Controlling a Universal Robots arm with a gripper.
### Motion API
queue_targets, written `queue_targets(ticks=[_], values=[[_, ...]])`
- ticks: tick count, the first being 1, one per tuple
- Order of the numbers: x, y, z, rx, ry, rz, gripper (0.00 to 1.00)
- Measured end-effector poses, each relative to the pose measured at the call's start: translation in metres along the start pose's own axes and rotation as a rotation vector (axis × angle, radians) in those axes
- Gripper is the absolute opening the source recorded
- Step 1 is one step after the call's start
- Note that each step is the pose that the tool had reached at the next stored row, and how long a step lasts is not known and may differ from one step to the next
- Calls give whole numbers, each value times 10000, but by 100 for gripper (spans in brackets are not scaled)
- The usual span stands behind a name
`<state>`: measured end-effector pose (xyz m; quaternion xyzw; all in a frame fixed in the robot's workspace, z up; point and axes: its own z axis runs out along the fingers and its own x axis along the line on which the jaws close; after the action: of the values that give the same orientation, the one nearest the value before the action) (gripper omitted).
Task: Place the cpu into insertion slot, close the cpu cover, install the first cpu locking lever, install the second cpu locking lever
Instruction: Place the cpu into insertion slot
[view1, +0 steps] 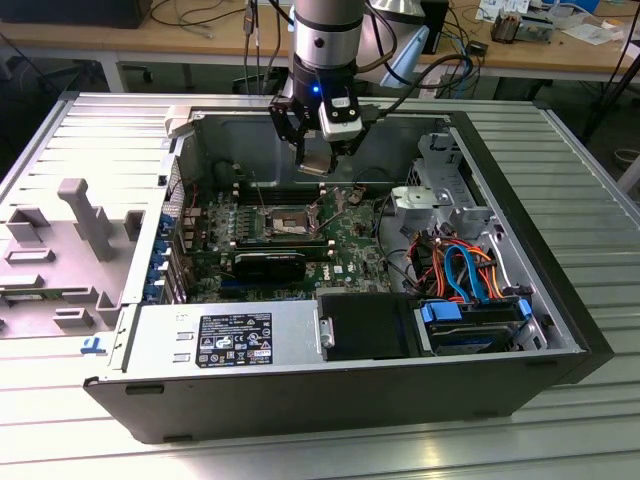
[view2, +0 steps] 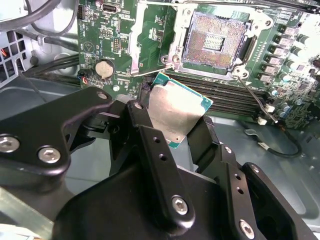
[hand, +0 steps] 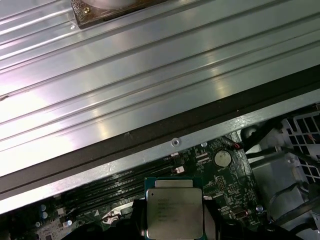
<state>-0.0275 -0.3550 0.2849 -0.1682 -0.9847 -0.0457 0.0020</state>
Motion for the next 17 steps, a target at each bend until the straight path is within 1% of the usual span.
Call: queue_targets(ticks=[17], values=[[0,0,0,-4,-19,207,54]])
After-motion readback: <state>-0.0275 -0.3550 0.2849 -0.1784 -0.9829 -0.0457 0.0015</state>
